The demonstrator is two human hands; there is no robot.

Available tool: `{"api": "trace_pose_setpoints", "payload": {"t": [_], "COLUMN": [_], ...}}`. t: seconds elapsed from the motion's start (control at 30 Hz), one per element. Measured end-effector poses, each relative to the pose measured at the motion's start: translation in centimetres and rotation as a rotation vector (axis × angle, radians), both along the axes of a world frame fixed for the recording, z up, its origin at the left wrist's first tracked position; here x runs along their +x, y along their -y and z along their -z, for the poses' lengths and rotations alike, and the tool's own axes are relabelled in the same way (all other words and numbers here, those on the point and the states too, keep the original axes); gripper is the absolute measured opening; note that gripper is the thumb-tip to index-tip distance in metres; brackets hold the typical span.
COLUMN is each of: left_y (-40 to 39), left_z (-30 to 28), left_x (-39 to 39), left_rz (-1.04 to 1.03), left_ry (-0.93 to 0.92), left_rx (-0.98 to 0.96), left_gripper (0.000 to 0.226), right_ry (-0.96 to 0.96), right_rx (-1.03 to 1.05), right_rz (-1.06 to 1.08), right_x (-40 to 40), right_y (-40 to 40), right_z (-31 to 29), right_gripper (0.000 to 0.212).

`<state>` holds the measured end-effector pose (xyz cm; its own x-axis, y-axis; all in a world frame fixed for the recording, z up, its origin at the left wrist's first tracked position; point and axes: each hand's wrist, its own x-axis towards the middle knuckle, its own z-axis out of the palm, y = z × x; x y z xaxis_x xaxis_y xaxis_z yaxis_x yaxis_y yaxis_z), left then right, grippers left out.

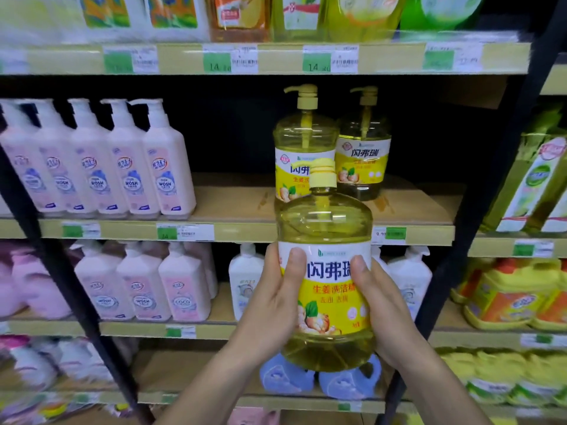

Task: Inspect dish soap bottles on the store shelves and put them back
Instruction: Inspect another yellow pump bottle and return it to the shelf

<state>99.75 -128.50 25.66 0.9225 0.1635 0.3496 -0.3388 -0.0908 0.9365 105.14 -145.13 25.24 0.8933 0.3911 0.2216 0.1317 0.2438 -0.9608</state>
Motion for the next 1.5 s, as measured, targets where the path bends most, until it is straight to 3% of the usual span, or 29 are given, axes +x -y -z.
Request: {"api": "trace_pose_setpoints", "payload": {"t": [0.2, 0.3, 0.47, 0.77, 0.9, 1.0, 1.1, 1.3, 1.5], "left_y": [2.1, 2.9, 3.7, 2.0, 1.5, 1.5, 1.5, 2.4, 3.7], "left_z": [2.1, 2.3, 2.5, 2.2, 2.1, 1.6, 1.0, 0.7, 0.2], "left_x": [1.0, 1.5, 1.6, 2.4, 2.4, 2.3, 1.7, -0.1, -0.4], "left_rz": [0.01, 0.005, 0.041, 0.163, 0.162, 0.189, 0.22, 0.145, 0.102], "left_ry": [0.111, 0.122, 0.13, 0.109, 0.093, 0.072, 0.063, 0.127, 0.258], "left_rx": [-0.015, 0.003, 0.067, 0.255, 0.322, 0.349, 0.365, 0.398, 0.313], "left_gripper": [0.048, 0.072, 0.065, 0.072, 0.072, 0.081, 0.082, 0.121, 0.11], "right_ry": [0.088, 0.117, 0.192, 0.428, 0.443, 0.436, 0.434, 0.528, 0.494], "right_rx": [-0.003, -0.069, -0.114, -0.278, -0.27, -0.248, -0.195, -0.25, -0.229], "right_rz": [-0.171, -0.204, -0.17, -0.013, -0.116, -0.072, -0.021, 0.016, -0.01], "right_x": [1.7, 2.2, 3.7, 5.2, 5.6, 5.5, 5.0, 4.6, 3.8], "right_y": [3.4, 4.0, 5.2, 7.2, 7.7, 8.1, 8.2, 8.0, 7.6], "right_z": [0.3, 0.8, 1.4, 0.8, 0.4, 0.1, 0.0, -0.5, -0.6], "right_gripper": [0.056, 0.073, 0.09, 0.085, 0.076, 0.085, 0.077, 0.064, 0.063]}}
